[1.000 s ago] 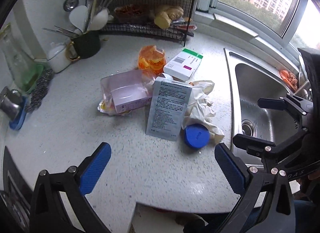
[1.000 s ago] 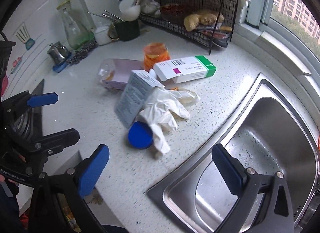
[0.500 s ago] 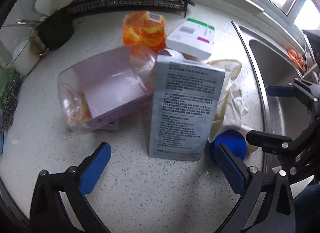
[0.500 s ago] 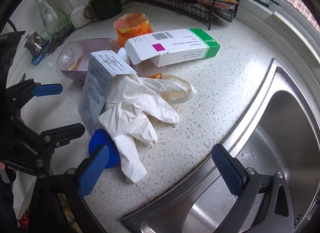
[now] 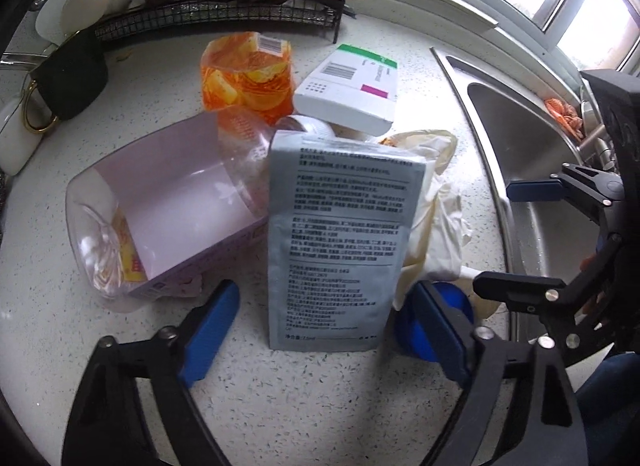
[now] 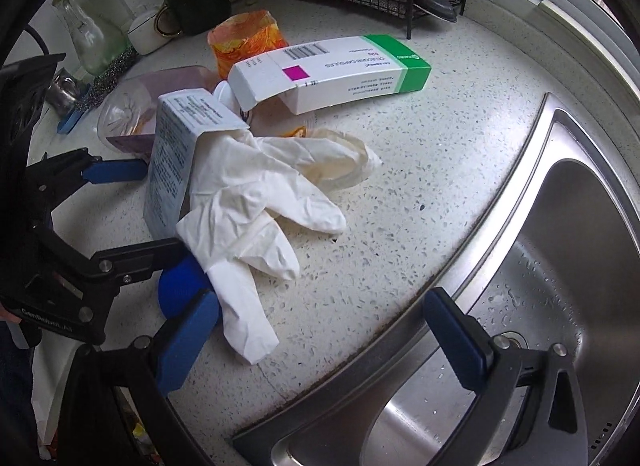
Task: Collect trash
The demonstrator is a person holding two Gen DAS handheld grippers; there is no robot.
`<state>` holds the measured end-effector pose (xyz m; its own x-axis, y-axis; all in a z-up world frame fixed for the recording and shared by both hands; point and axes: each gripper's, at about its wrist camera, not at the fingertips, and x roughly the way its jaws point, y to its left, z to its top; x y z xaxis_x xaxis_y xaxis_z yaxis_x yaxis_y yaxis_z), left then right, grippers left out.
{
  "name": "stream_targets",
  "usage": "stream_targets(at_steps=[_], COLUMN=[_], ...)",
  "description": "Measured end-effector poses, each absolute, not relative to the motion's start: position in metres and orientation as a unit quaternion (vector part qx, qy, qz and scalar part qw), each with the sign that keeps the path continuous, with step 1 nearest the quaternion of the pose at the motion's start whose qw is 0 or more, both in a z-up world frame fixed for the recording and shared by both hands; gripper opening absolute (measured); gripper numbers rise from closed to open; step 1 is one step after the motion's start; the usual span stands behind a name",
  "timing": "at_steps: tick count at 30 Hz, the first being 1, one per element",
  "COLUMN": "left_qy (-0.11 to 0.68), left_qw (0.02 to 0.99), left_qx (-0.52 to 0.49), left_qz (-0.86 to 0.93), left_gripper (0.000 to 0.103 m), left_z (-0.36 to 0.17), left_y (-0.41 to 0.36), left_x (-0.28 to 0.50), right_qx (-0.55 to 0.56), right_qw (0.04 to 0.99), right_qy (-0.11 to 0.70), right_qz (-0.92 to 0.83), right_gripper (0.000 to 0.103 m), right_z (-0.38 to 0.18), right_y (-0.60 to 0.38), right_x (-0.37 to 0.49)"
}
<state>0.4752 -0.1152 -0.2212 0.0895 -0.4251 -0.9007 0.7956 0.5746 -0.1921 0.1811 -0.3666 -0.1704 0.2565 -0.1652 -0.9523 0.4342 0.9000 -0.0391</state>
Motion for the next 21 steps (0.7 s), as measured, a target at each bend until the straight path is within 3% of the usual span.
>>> stream_targets(at_steps=[5,21], left_qy=[0.523,0.525], left_qw=[0.717,0.739], left_qx=[0.175,0.163], left_qz=[-0.426,-0.389], left_gripper=[0.06,0.059], left_z=[-0.217,-0.193], left_y=[-0.12,-0.118], left_x=[0.471,0.459], right_qx=[0.12,0.116], right_qw=[0.782,0.787], right_qy=[0.58,0.579], right_qz=[-0.197,-0.18], right_gripper=[0.103,0.103], right_z=[-0.172,-0.166], right_y=[-0.375,-0.361], right_x=[0.186,0.193])
